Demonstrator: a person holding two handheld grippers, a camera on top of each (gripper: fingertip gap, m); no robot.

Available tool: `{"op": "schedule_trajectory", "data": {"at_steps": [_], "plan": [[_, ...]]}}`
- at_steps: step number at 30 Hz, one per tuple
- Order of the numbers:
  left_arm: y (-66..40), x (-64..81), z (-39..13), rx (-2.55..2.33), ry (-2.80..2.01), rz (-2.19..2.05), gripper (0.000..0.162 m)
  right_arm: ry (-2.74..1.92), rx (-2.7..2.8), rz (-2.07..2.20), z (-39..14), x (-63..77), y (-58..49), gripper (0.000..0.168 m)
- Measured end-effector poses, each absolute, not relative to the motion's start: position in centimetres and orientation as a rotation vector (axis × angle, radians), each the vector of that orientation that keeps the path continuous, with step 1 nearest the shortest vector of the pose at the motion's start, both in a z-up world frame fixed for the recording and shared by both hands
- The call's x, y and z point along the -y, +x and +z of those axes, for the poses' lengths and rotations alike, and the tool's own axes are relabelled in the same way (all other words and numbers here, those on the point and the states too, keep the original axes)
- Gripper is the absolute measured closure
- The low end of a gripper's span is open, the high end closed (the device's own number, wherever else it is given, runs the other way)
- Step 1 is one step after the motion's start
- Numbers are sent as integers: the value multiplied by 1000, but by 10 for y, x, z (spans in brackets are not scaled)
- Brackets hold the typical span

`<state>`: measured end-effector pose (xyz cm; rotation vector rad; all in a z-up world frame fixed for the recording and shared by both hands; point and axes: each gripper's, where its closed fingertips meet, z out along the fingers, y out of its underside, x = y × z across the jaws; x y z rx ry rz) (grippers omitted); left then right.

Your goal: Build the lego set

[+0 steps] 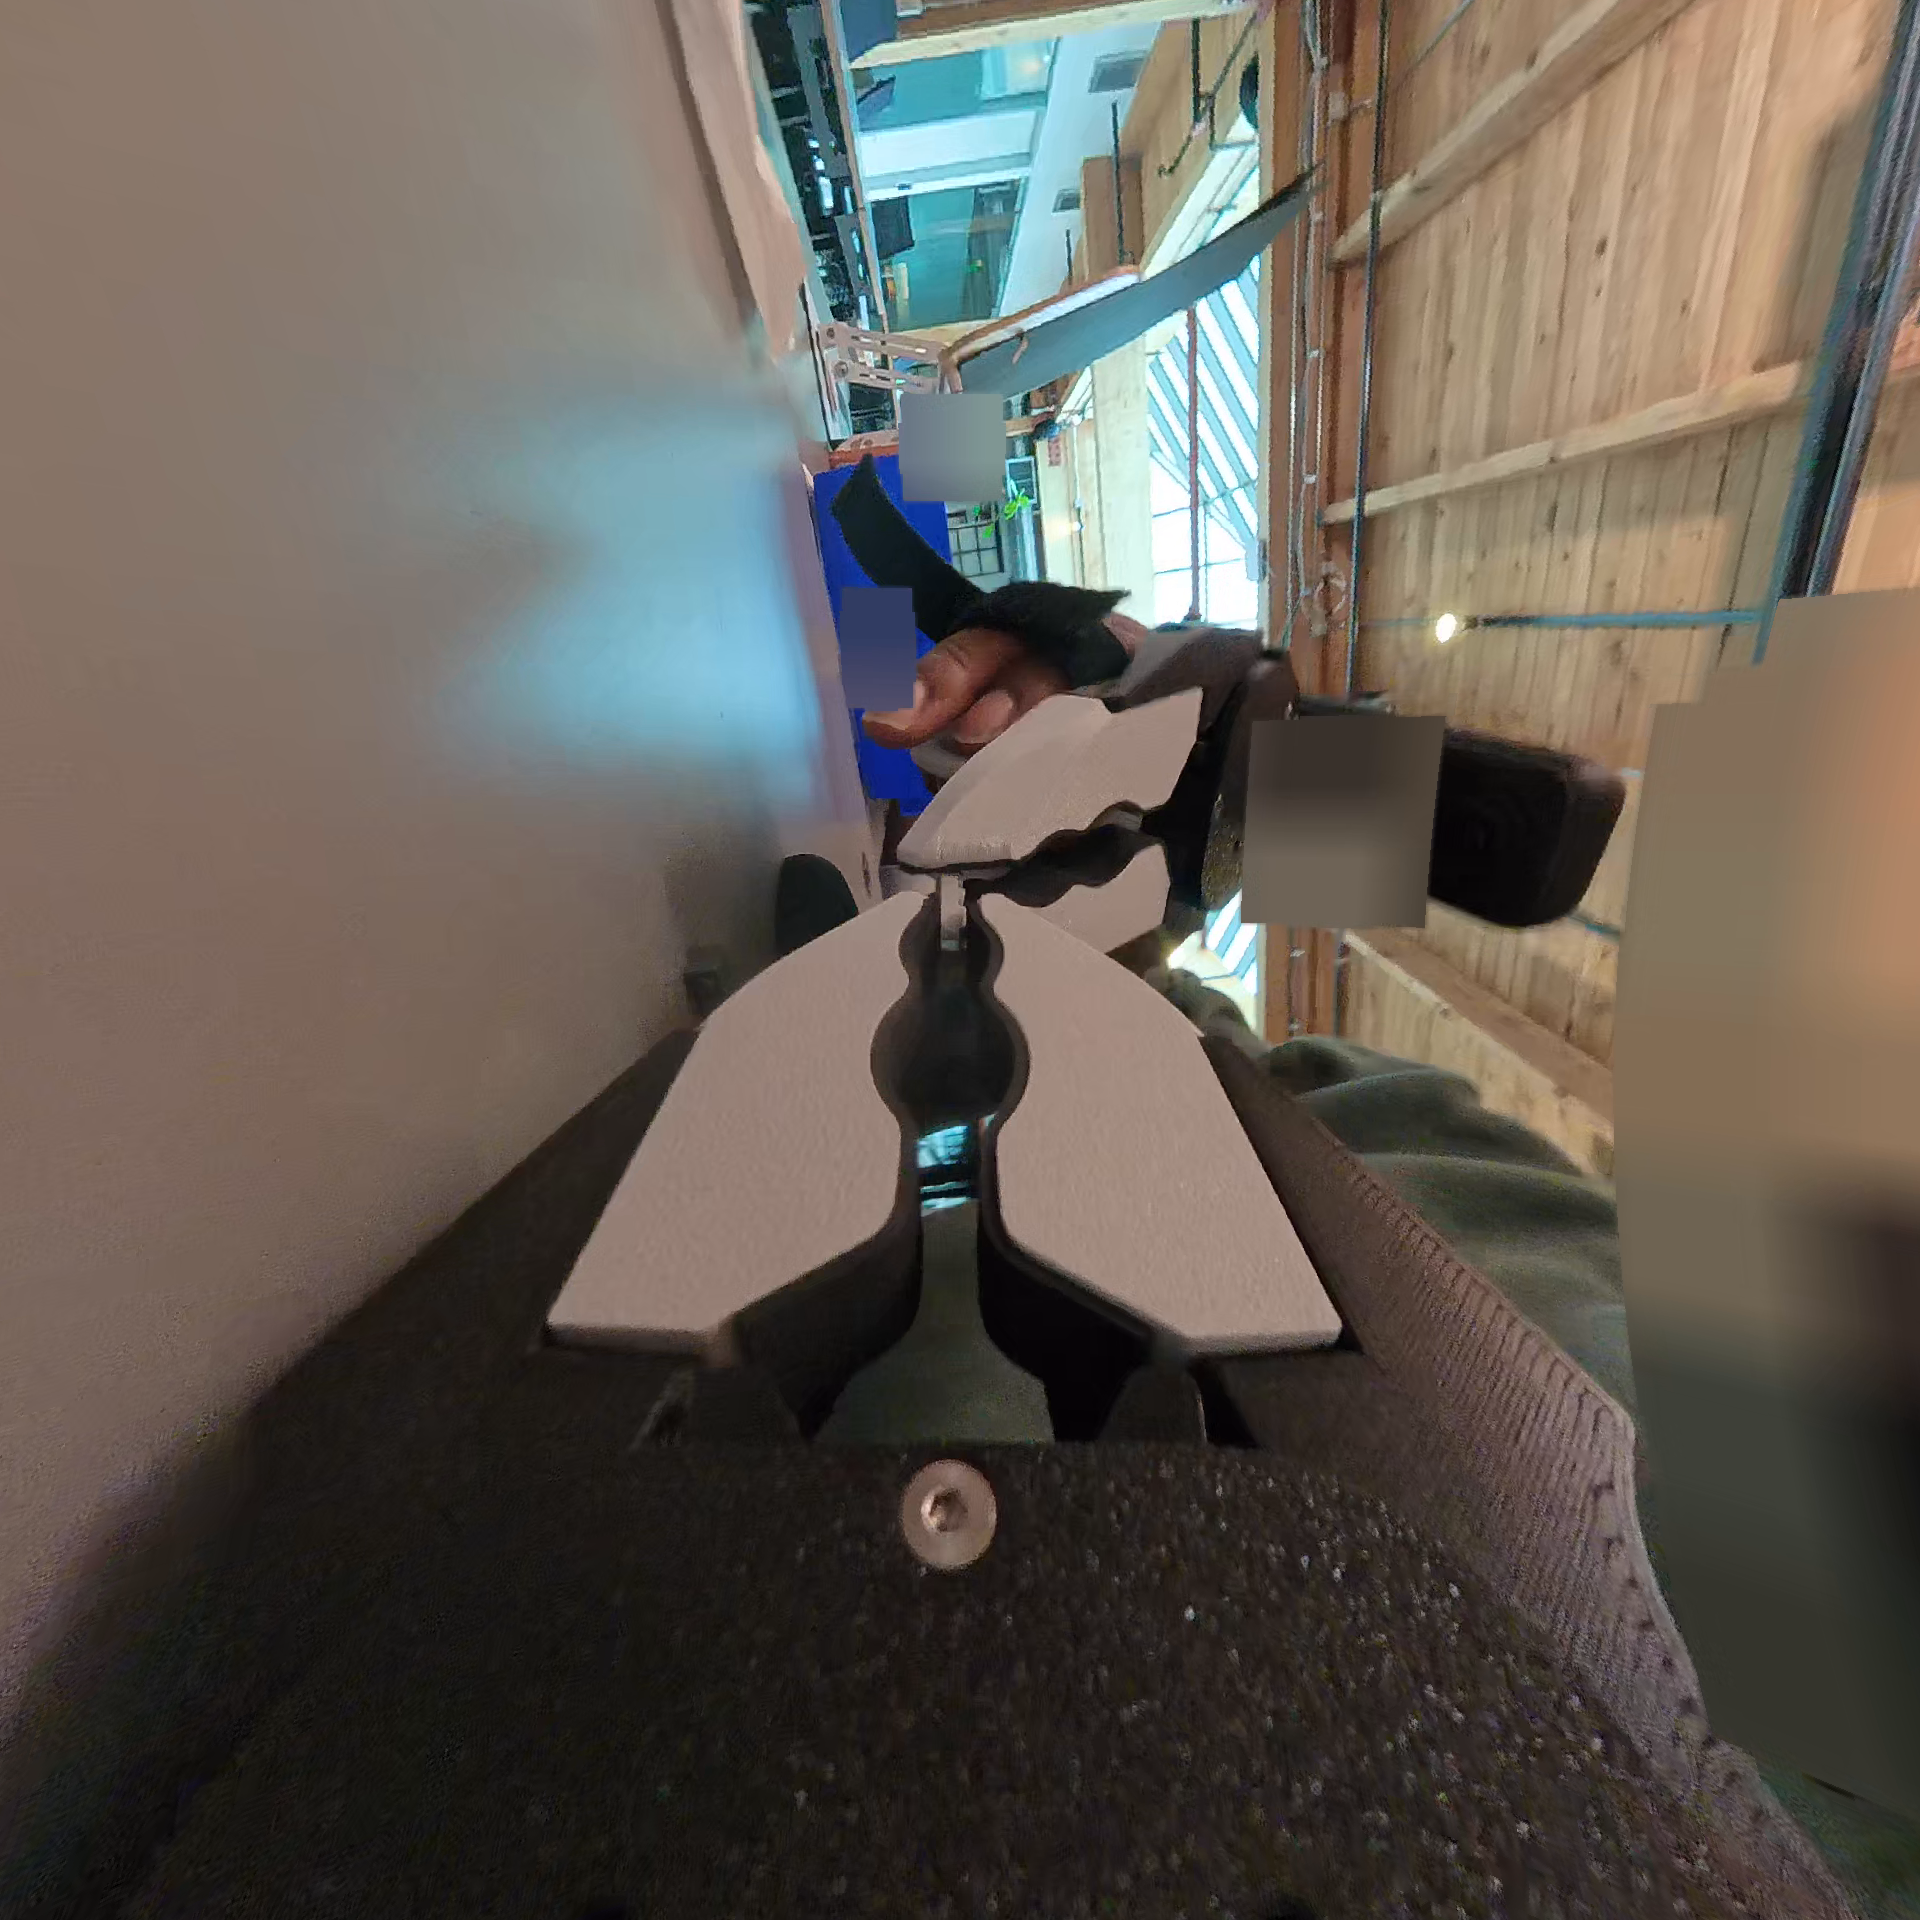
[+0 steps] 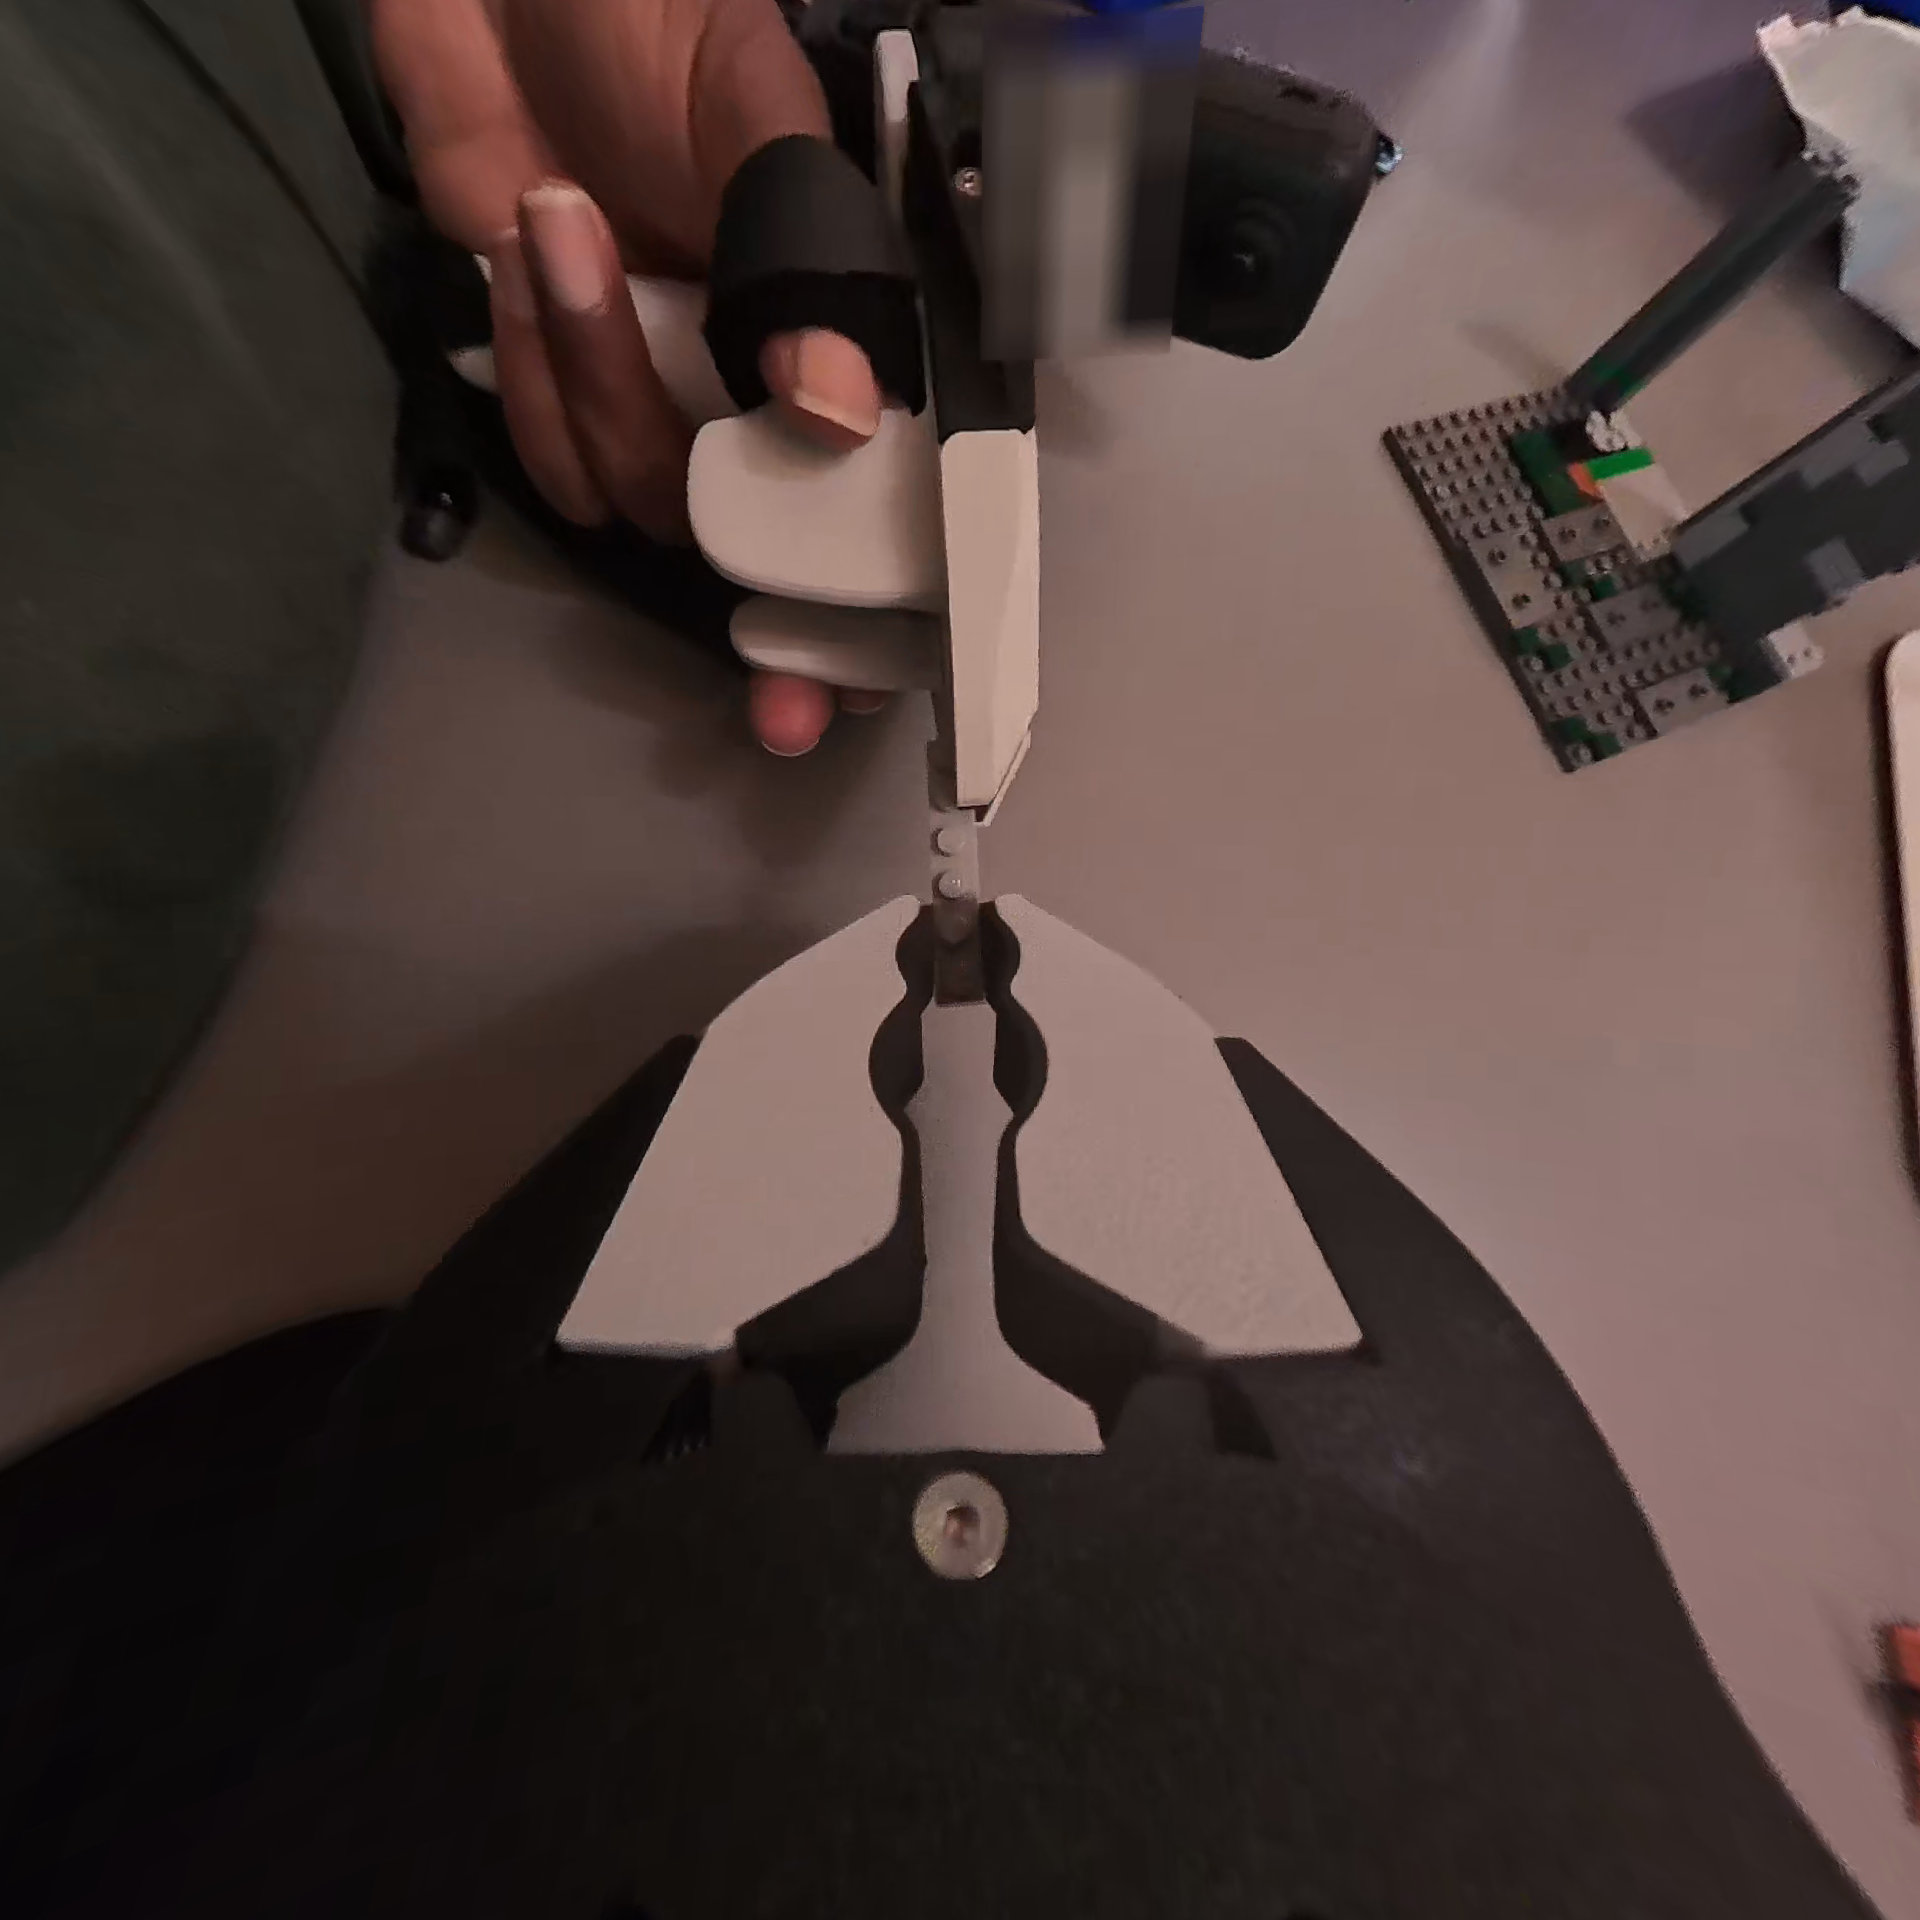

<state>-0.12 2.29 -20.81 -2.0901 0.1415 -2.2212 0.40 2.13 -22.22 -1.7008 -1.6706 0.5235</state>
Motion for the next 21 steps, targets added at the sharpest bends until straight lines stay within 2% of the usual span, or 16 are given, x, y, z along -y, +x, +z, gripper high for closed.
{"op": "schedule_trajectory", "data": {"at_steps": [3,7,10,14,21], "plan": [[-5,-17,-201,-410,-1986,-2104,143,-1775,1615,668,-219,-18,8,160],[-13,-10,-203,-981,-1768,-1559,136,-1846,1516,913,-211,-13,12,161],[-10,-8,-198,-1192,-1622,-1283,137,-1869,1504,1026,-207,-7,7,160],[-8,-5,-195,-1320,-1504,-1135,141,-1865,1515,1073,-203,-3,1,160],[-8,1,-189,-1346,-1436,-1128,152,-1841,1544,1088,-197,2,-3,160]]}}
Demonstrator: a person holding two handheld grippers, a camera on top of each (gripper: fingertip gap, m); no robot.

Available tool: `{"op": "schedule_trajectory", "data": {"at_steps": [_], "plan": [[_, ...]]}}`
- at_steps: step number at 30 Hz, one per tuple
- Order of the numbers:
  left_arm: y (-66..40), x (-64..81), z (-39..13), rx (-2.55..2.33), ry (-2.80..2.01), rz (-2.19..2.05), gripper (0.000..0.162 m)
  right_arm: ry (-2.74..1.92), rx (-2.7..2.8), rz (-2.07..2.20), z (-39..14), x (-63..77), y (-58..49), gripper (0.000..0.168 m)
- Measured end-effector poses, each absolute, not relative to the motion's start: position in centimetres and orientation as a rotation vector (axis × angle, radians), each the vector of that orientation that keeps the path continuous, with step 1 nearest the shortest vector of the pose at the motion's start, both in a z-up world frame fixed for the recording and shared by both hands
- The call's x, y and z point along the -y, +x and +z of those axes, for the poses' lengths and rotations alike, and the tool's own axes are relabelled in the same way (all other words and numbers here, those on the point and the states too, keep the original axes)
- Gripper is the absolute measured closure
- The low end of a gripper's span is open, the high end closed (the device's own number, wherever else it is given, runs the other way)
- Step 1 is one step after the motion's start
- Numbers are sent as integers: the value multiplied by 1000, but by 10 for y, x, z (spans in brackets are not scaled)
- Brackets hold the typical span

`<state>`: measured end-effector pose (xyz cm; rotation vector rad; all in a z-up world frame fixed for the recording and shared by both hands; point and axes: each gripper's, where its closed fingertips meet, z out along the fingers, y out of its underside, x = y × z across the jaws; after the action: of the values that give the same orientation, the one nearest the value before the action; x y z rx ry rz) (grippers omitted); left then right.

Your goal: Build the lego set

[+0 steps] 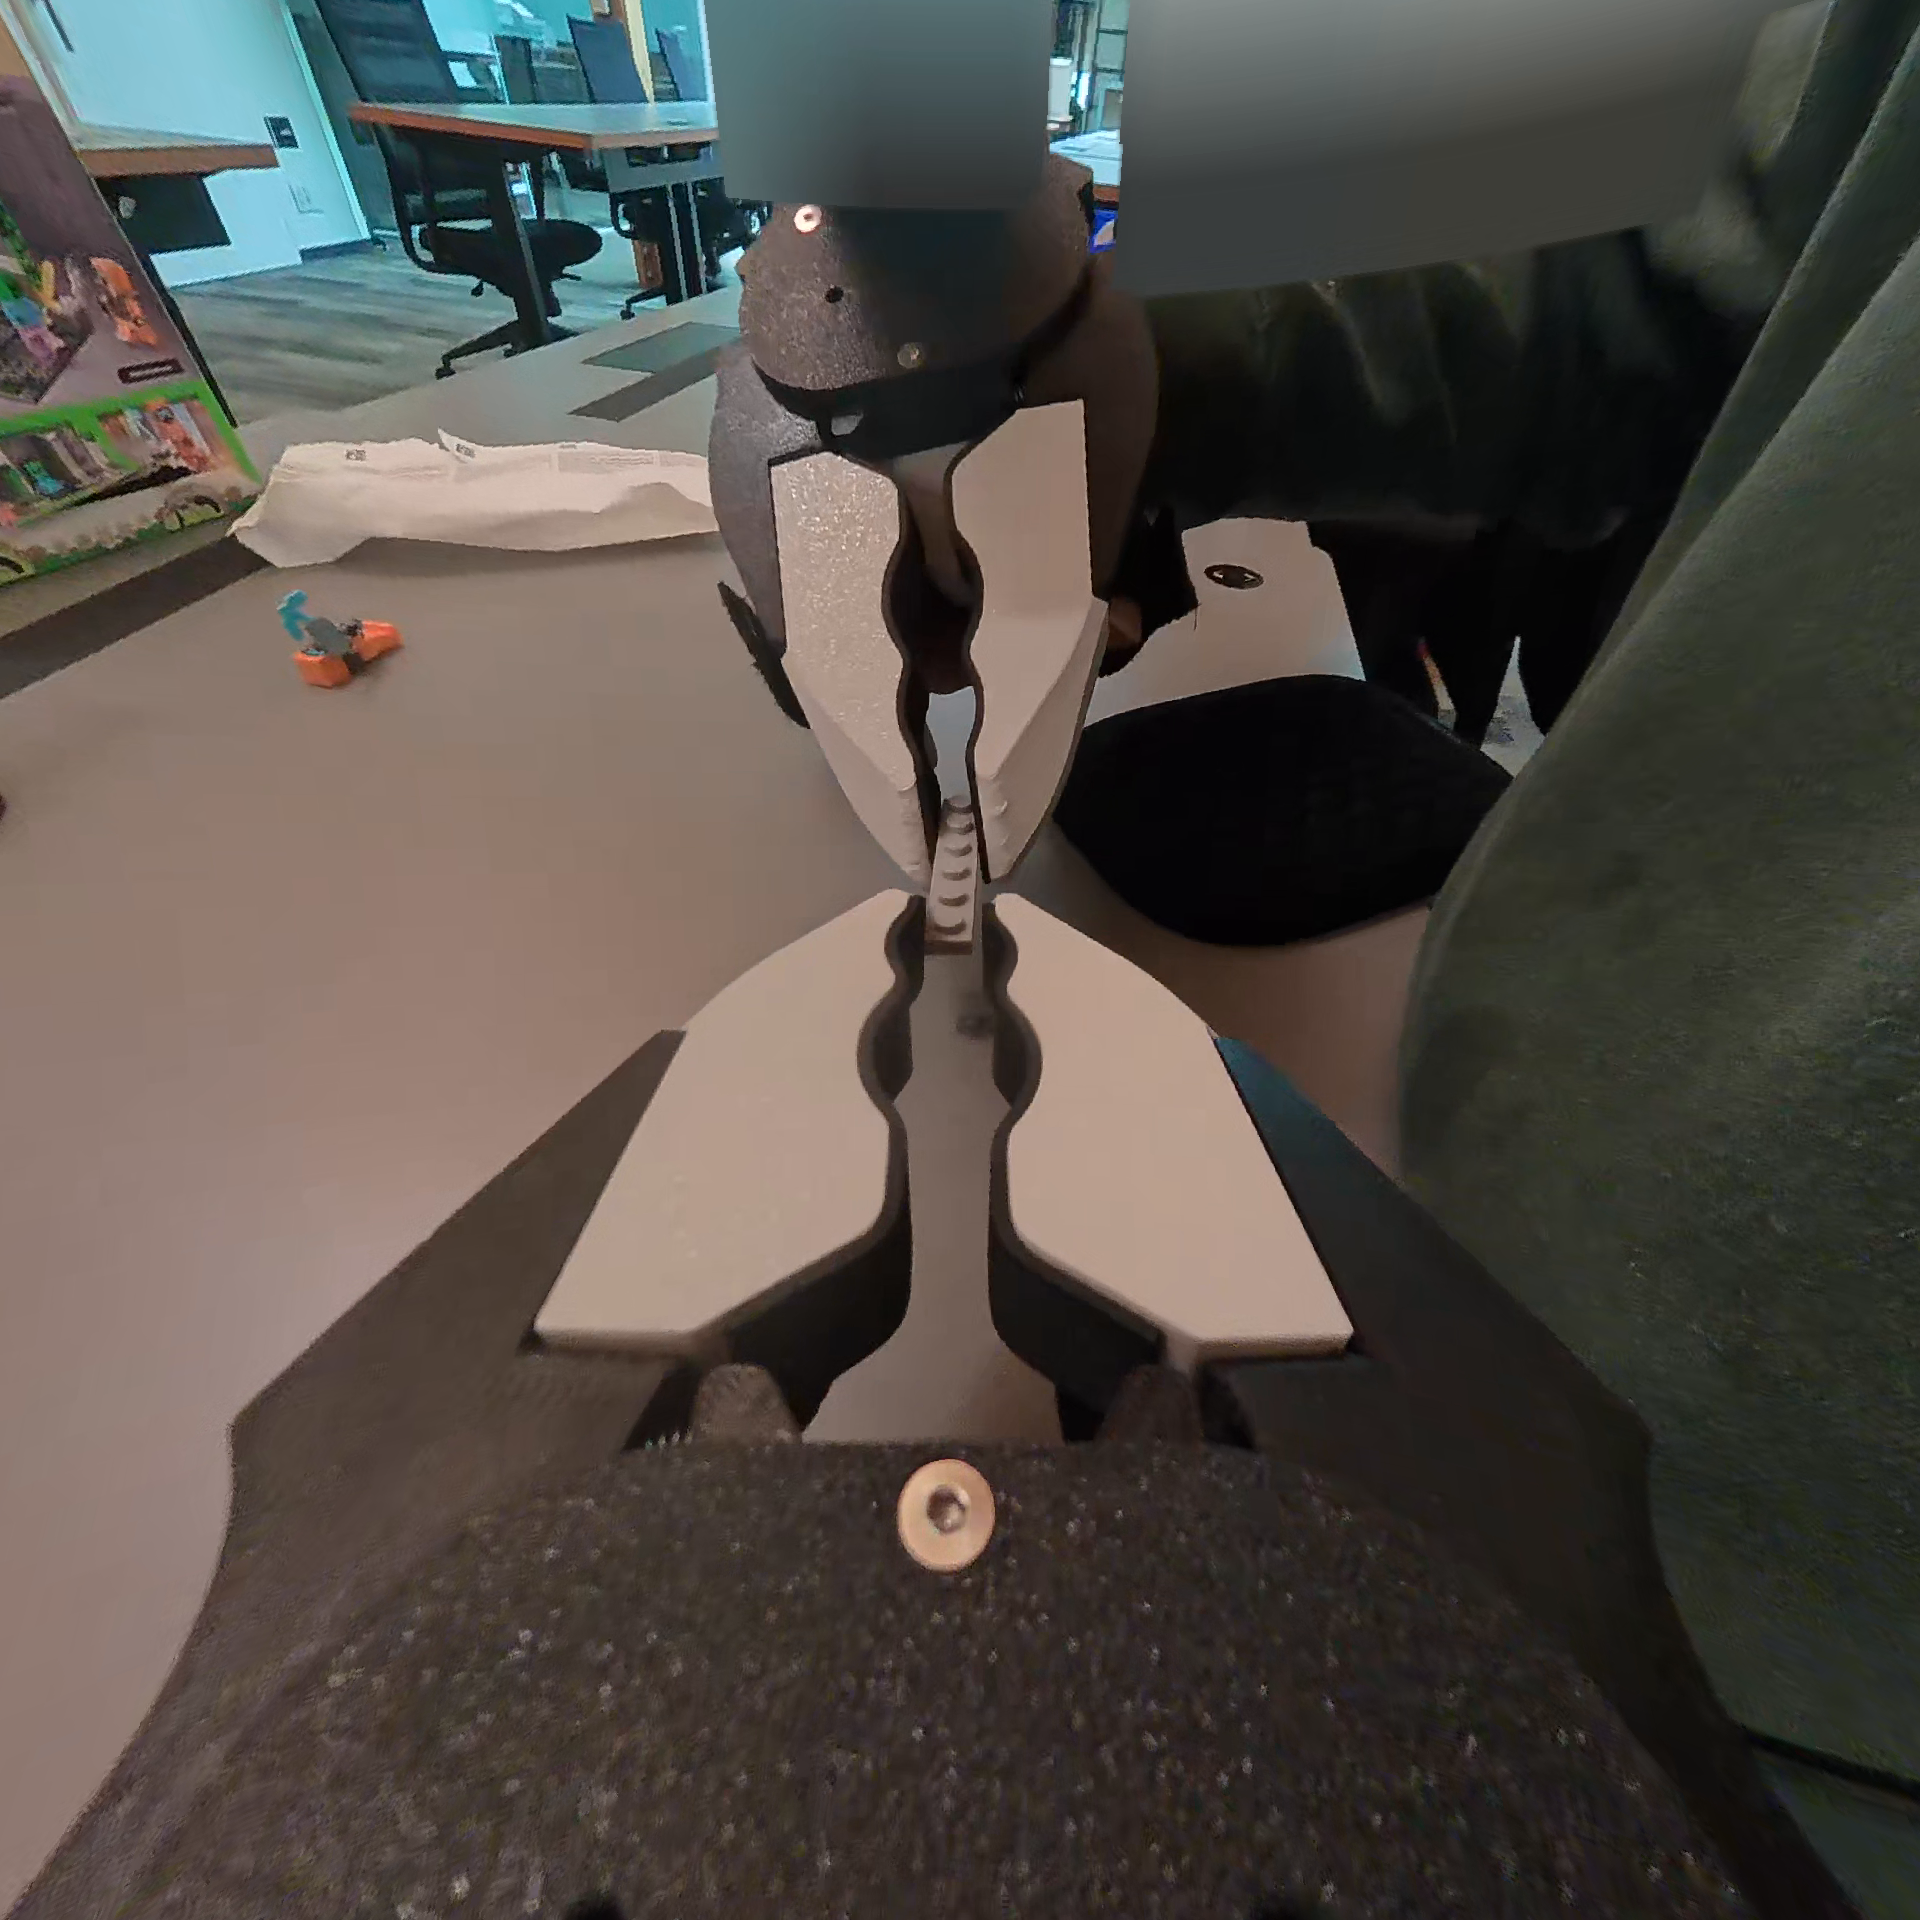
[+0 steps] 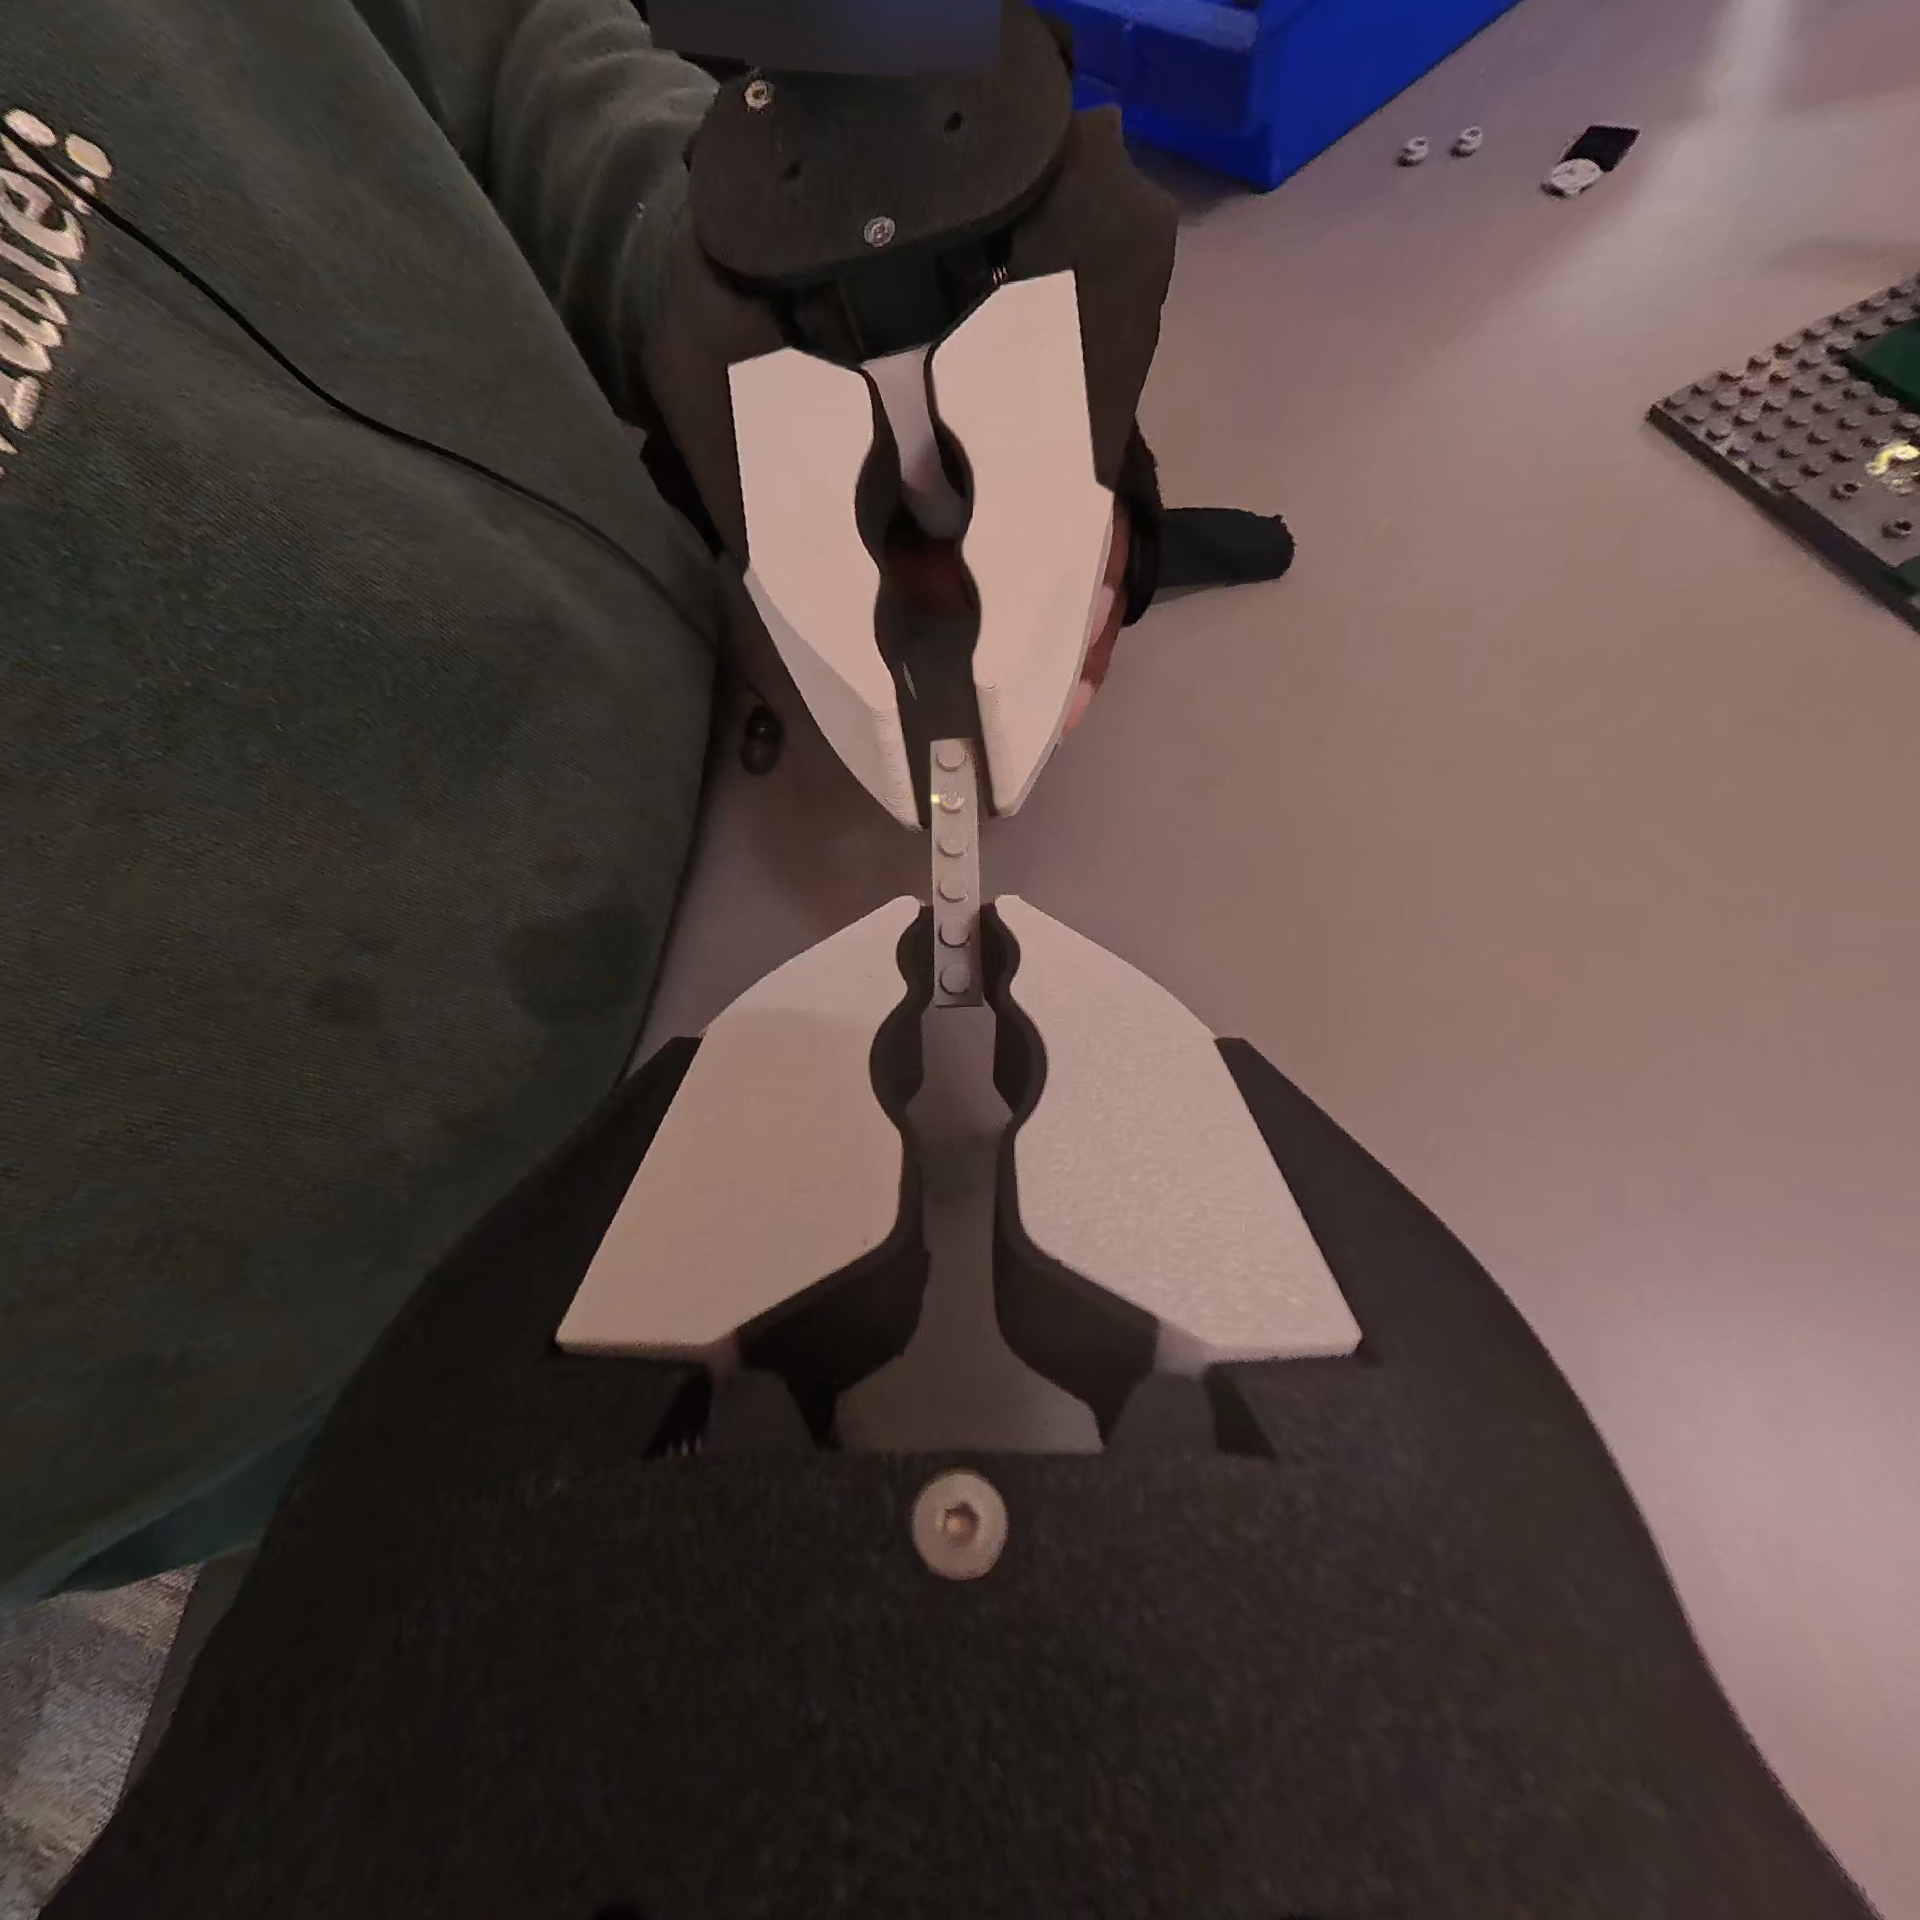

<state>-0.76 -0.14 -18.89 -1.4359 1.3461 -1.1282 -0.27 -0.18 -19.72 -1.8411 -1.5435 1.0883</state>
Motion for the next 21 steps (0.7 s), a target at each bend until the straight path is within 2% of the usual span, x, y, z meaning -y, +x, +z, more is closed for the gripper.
{"op": "schedule_trajectory", "data": {"at_steps": [8,11,14,16,21], "plan": [[-9,4,-180,-1332,-1392,-1125,154,-1803,1529,1103,-190,3,-6,160],[-15,-5,-176,-1281,-1419,-1182,154,-1786,1528,963,-191,-7,2,156],[-24,-18,-176,-1247,-1439,-1146,154,-1823,1636,646,-216,-13,28,147],[-27,-23,-178,-1234,-1451,-1126,154,-1882,1683,574,-234,-1,36,141],[-23,-26,-185,-1225,-1475,-1097,154,-2032,1623,423,-268,25,36,139]]}}
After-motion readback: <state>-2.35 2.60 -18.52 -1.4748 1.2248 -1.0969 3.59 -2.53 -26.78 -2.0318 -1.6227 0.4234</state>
